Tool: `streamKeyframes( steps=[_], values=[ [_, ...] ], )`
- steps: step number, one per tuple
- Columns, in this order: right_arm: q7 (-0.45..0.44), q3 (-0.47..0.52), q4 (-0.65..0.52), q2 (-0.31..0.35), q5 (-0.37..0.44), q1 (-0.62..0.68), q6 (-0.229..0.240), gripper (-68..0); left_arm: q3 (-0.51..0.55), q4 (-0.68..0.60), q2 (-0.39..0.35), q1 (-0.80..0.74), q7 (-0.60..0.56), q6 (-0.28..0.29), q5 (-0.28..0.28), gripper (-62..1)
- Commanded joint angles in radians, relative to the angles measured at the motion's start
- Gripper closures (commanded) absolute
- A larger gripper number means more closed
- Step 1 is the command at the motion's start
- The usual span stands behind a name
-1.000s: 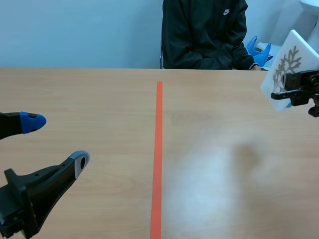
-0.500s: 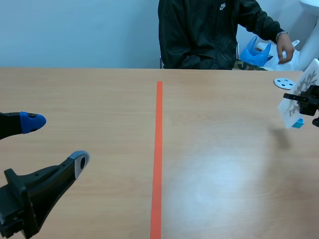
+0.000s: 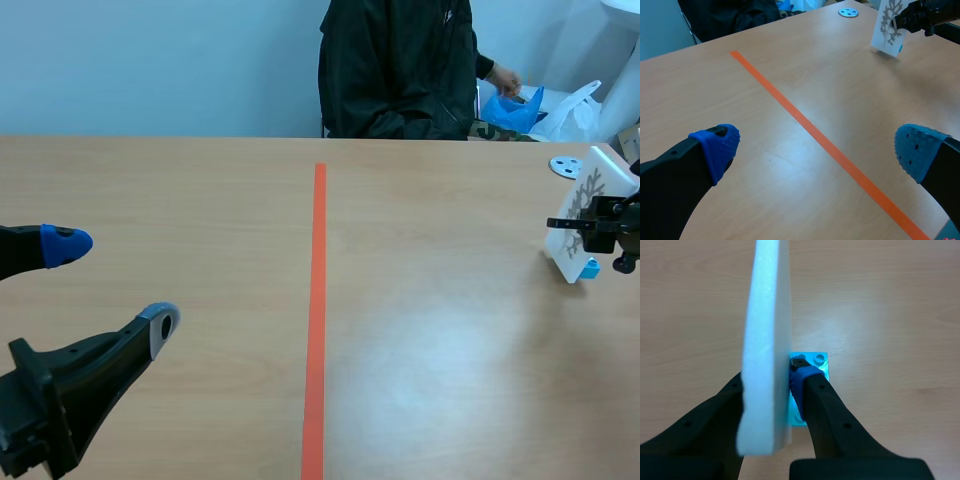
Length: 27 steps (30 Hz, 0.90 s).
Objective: Sort the leaf by its shape. The table is split by an orange tape line. A compound leaf with several leaflets goes to the left side, a simple leaf with one blade goes to the right side. Return to the home posture when a red brick is placed on the table.
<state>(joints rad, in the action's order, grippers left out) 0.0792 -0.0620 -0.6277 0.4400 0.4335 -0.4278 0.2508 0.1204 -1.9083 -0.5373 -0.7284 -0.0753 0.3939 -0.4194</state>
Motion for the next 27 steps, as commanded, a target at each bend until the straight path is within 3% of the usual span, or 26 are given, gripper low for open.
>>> streamKeyframes(
  steps=[1, 6, 9, 15, 20, 24, 27],
  values=[
    [-0.018, 0.001, -0.032, 0.017, 0.006, -0.016, 0.003, -3.8, -0.001, -0.017, 0.004, 0.0, -0.011, 0.001, -0.006, -62.3],
    [-0.023, 0.001, -0.032, 0.017, 0.0, -0.003, 0.005, -11.7, -0.001, -0.017, 0.004, 0.0, -0.011, 0.001, -0.006, -62.3],
    [-0.028, 0.001, -0.032, 0.018, 0.0, 0.01, 0.004, -12.1, -0.001, -0.017, 0.005, 0.0, -0.011, 0.001, -0.006, -62.3],
    [-0.038, 0.002, -0.043, 0.021, 0.008, 0.016, 0.016, -28.7, -0.001, -0.017, 0.005, 0.0, -0.011, 0.001, -0.006, -62.3],
    [-0.028, 0.002, -0.113, 0.048, 0.025, 0.016, 0.056, -30.2, -0.001, -0.017, 0.005, 0.0, -0.011, 0.001, -0.006, -62.3],
    [0.037, 0.007, -0.196, 0.084, 0.074, 0.019, 0.058, -31.0, -0.001, -0.017, 0.005, 0.0, -0.011, 0.001, -0.006, -62.3],
    [0.101, 0.037, -0.259, 0.113, 0.124, 0.019, 0.103, -33.2, -0.001, -0.017, 0.005, 0.0, -0.011, 0.001, -0.006, -62.3]
  ],
)
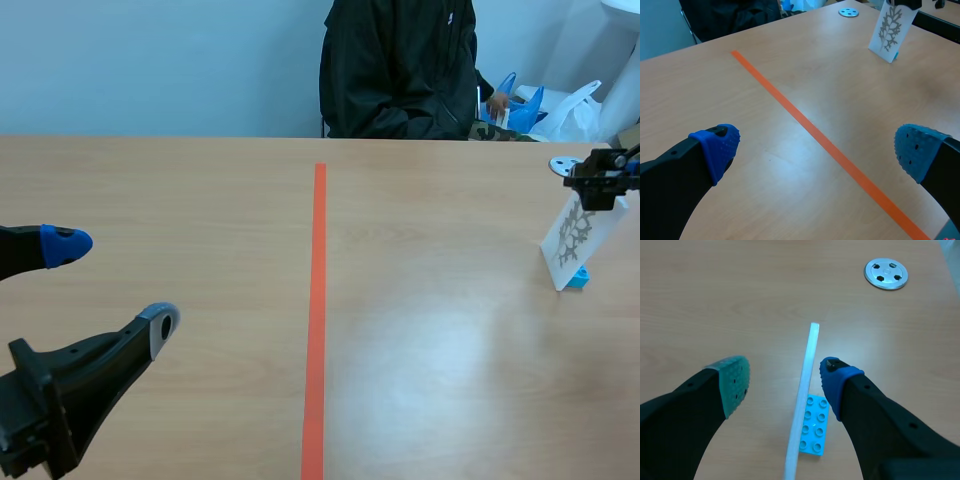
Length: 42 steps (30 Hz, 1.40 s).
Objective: Sort the leaf by its shape. The table is split by an orange tape line. A compound leaf with several leaflets goes to the left side, a simple leaf with one blade goes to the right side. Return to the home posture when a red brick is placed on the table.
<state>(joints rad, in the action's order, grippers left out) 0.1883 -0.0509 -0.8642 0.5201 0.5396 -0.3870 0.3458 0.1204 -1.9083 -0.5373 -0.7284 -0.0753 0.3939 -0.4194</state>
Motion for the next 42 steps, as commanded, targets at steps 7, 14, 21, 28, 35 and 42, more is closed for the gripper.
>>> streamKeyframes(
  steps=[7, 14, 21, 28, 35, 42],
  values=[
    [0.119, 0.14, -0.162, 0.097, 0.137, -0.022, 0.118, -39.5, -0.001, -0.017, 0.005, 0.0, -0.011, 0.001, -0.006, -62.3],
    [0.154, 0.23, -0.303, 0.134, 0.26, 0.092, 0.209, -53.4, -0.001, -0.017, 0.004, 0.0, -0.011, 0.001, -0.006, -62.3],
    [0.154, 0.303, -0.558, 0.13, 0.311, 0.369, 0.228, -58.0, -0.001, -0.017, 0.004, 0.0, -0.01, 0.001, -0.006, -62.3],
    [0.153, 0.393, -0.868, 0.04, 0.31, 0.681, 0.228, -58.0, -0.001, -0.017, 0.004, 0.0, -0.01, 0.001, -0.006, -62.3],
    [0.149, 0.404, -1.083, -0.088, 0.31, 0.93, 0.251, -63.2, -0.001, -0.017, 0.004, 0.0, -0.01, 0.001, -0.006, -62.3],
    [0.137, 0.404, -1.181, -0.155, 0.303, 1.064, 0.258, -67.9, -0.001, -0.017, 0.004, 0.0, -0.009, 0.002, -0.006, -62.3]
  ],
)
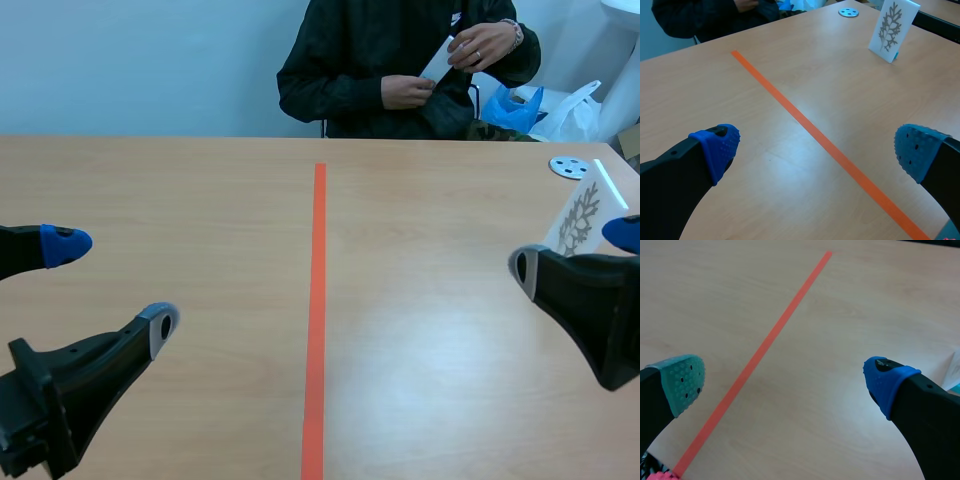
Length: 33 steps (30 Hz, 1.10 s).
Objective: Sort the leaf by its shape. The table is split by an orange tape line. A compound leaf with several leaflets goes to the left side, a simple leaf with one blade goes to the right side. Return to the home posture when a red brick is placed on the table.
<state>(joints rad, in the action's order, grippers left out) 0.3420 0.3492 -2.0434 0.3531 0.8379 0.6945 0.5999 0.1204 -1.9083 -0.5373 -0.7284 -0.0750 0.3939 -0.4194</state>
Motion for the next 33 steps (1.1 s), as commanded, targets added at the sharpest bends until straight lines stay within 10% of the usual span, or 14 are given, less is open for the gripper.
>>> streamKeyframes(
  steps=[1, 33],
  values=[
    [-0.016, 0.003, -0.006, 0.008, 0.003, -0.012, 0.004, -67.9, -0.001, -0.017, 0.004, 0.0, -0.01, 0.002, -0.006, -62.3],
    [-0.116, -0.08, -0.006, 0.007, -0.235, -0.033, -0.055, -67.9, -0.001, -0.017, 0.005, 0.0, -0.003, 0.002, -0.006, -62.3]
  ],
)
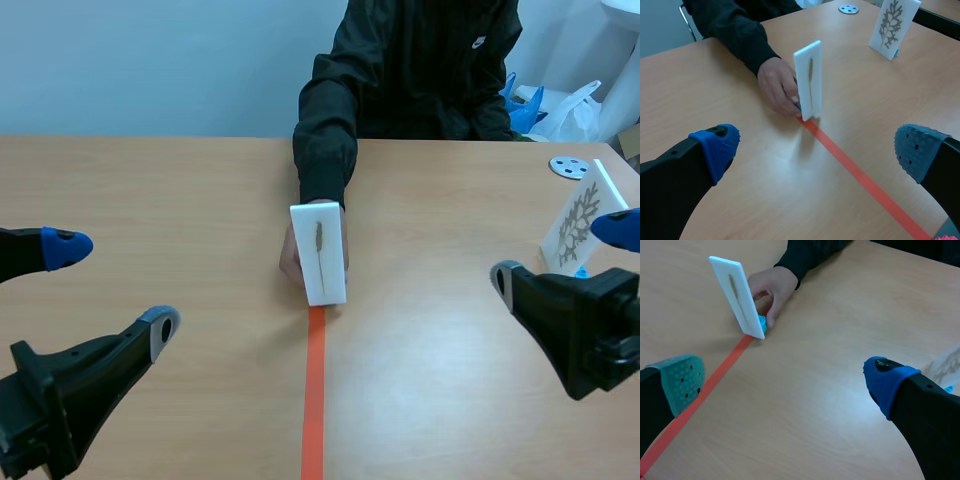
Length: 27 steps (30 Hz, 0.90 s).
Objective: Sort the leaf by its shape. The table is split by an orange tape line. A compound leaf with several leaflets goes to the left side, a simple leaf with one blade goes to the right side. Return to the home posture when a red brick is placed on the table.
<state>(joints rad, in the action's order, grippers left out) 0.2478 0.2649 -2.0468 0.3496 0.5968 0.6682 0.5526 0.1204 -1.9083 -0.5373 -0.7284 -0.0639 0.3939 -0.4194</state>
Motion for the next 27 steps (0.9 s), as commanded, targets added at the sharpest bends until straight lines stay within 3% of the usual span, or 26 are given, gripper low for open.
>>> streamKeyframes(
  steps=[1, 27],
  values=[
    [-0.029, 0.0, -0.003, 0.011, -0.001, -0.006, -0.01, -67.9, -0.001, -0.017, 0.005, 0.0, -0.014, 0.002, -0.006, -62.3],
    [-0.038, -0.003, -0.003, 0.014, -0.011, -0.006, -0.028, -67.9, -0.001, -0.017, 0.005, 0.0, -0.014, 0.001, -0.006, -62.3]
  ],
)
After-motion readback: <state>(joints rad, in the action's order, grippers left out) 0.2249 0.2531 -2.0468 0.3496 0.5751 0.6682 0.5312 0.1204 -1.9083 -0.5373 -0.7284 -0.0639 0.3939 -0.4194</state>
